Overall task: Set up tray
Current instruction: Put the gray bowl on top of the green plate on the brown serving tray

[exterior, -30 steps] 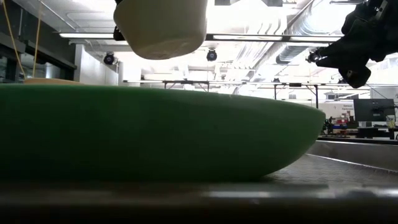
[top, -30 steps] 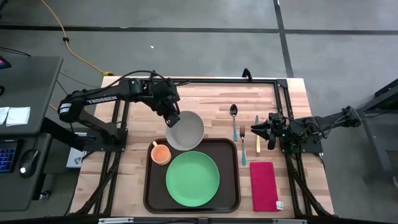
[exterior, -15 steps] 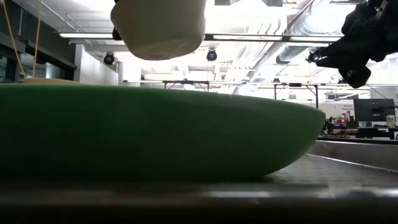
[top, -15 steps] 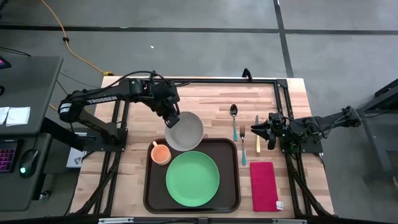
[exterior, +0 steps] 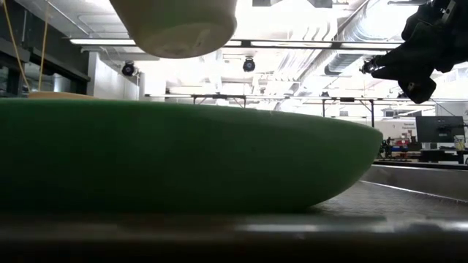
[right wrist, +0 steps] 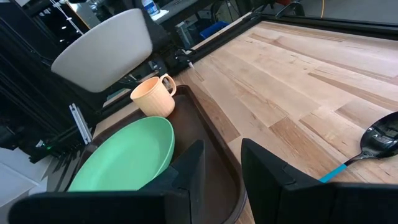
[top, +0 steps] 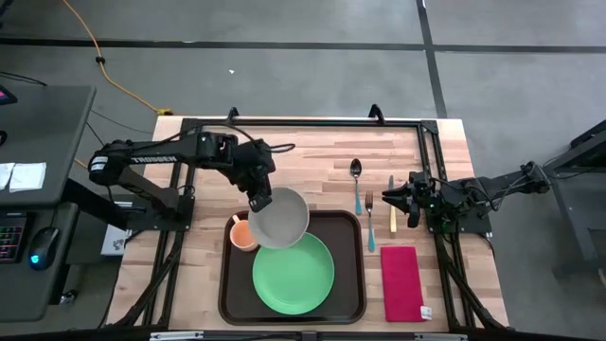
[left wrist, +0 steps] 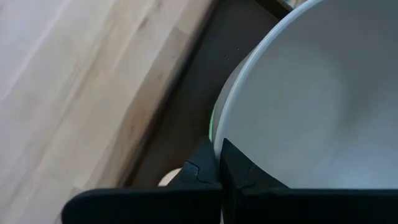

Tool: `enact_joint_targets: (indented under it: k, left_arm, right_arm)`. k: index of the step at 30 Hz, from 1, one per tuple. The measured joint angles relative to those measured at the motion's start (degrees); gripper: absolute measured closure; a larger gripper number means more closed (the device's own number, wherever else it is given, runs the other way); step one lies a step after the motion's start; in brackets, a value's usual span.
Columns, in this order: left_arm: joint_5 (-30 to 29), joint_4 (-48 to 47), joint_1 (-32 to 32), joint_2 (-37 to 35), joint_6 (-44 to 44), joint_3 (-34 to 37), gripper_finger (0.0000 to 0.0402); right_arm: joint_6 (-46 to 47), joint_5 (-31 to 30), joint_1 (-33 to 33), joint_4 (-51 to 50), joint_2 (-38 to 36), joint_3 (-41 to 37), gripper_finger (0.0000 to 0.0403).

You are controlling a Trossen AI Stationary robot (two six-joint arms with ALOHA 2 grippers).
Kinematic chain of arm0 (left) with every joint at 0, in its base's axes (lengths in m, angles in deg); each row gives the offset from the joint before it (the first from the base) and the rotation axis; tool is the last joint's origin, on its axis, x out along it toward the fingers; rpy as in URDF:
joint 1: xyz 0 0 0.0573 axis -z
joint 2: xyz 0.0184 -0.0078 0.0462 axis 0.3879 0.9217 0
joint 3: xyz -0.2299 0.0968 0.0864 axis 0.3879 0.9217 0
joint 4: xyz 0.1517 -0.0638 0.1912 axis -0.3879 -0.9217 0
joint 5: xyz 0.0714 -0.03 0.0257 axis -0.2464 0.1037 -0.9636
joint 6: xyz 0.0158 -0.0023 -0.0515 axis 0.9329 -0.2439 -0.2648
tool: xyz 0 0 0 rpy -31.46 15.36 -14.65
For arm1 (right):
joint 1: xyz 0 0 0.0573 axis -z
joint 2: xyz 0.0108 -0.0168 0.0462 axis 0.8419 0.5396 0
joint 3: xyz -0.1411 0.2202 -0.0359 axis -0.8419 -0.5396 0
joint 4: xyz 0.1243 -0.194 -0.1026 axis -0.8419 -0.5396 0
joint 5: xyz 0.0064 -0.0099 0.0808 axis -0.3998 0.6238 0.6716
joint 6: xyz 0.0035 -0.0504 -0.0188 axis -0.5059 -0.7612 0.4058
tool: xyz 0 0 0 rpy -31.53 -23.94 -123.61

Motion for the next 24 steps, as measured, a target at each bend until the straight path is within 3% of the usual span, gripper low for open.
enact_joint_targets:
  k: [7,24]
  left_arm:
    - [-0.9,0.0,2.8,0.0,-1.5,0.0,0.0384]
    - [-1.1,0.0,2.7,0.0,-1.5,0.0,0.0384]
  right_arm:
    - [0.0,0.0,0.0,0.0,0.0,0.0,0.0320]
    - [0.0,0.0,0.0,0.0,0.0,0.0,0.0320]
